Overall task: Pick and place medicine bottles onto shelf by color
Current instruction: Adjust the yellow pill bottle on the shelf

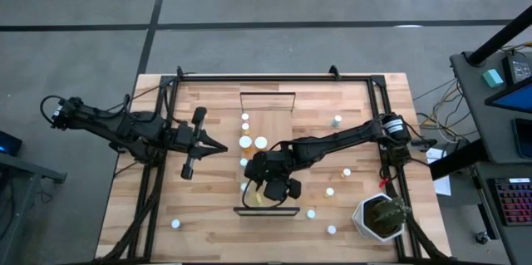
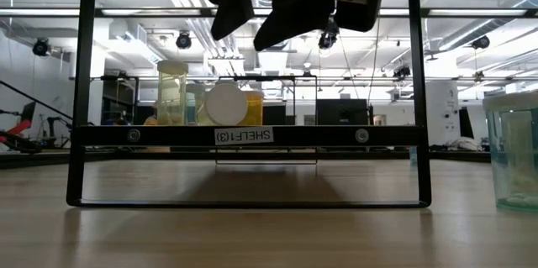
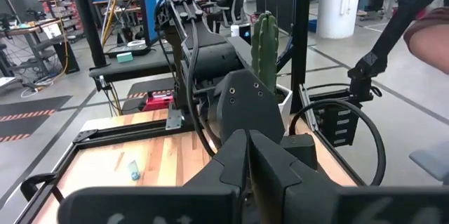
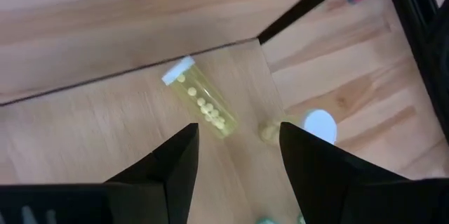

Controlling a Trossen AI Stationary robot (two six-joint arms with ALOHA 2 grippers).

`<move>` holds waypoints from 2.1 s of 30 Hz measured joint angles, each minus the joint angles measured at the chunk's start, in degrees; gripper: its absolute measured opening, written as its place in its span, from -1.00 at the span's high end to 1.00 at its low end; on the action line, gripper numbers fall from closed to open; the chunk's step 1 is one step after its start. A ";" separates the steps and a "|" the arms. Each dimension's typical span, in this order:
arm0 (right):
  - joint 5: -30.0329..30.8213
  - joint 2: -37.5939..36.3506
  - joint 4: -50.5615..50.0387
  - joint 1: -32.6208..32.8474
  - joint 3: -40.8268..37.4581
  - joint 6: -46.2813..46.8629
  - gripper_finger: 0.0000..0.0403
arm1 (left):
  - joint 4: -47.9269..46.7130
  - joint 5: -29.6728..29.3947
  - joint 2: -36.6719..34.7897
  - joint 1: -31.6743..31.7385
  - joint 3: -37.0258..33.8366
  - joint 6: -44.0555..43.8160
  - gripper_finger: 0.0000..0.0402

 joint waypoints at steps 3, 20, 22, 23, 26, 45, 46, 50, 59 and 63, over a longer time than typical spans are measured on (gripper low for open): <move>-1.01 0.00 1.33 0.00 -0.83 -0.04 0.06 | 0.76 0.02 -0.02 0.00 0.00 0.01 1.00; -4.29 0.00 7.19 -1.39 -3.95 -0.94 0.06 | 0.71 0.03 -0.02 0.00 -0.02 0.01 1.00; -4.94 0.00 7.39 -1.61 -3.96 -0.92 0.06 | 0.71 0.04 0.05 0.00 -0.02 0.01 1.00; -4.93 0.00 7.43 -1.73 -3.97 -0.94 0.06 | 0.71 0.04 0.07 0.00 0.00 0.01 1.00; -4.95 0.00 7.66 -1.88 -4.53 -0.97 0.06 | 0.71 0.04 0.09 0.00 -0.02 0.01 1.00; -5.48 6.19 8.92 -1.86 -4.77 -1.96 0.09 | 0.89 0.07 0.09 0.00 -0.04 1.02 1.00; -5.79 6.16 8.96 -1.86 -4.77 -1.90 0.10 | 0.89 0.07 0.09 0.00 -0.04 1.03 1.00; -7.56 6.13 9.11 -1.74 -4.77 -1.87 0.13 | 0.89 0.07 0.18 -0.02 -0.04 1.37 1.00; -9.32 6.36 9.37 -1.46 -4.39 -1.09 0.14 | 0.77 0.07 0.37 -0.02 -0.07 1.41 1.00; -10.86 6.36 10.95 -1.46 -4.33 0.68 0.15 | 0.79 0.07 0.57 -0.02 -0.08 1.39 1.00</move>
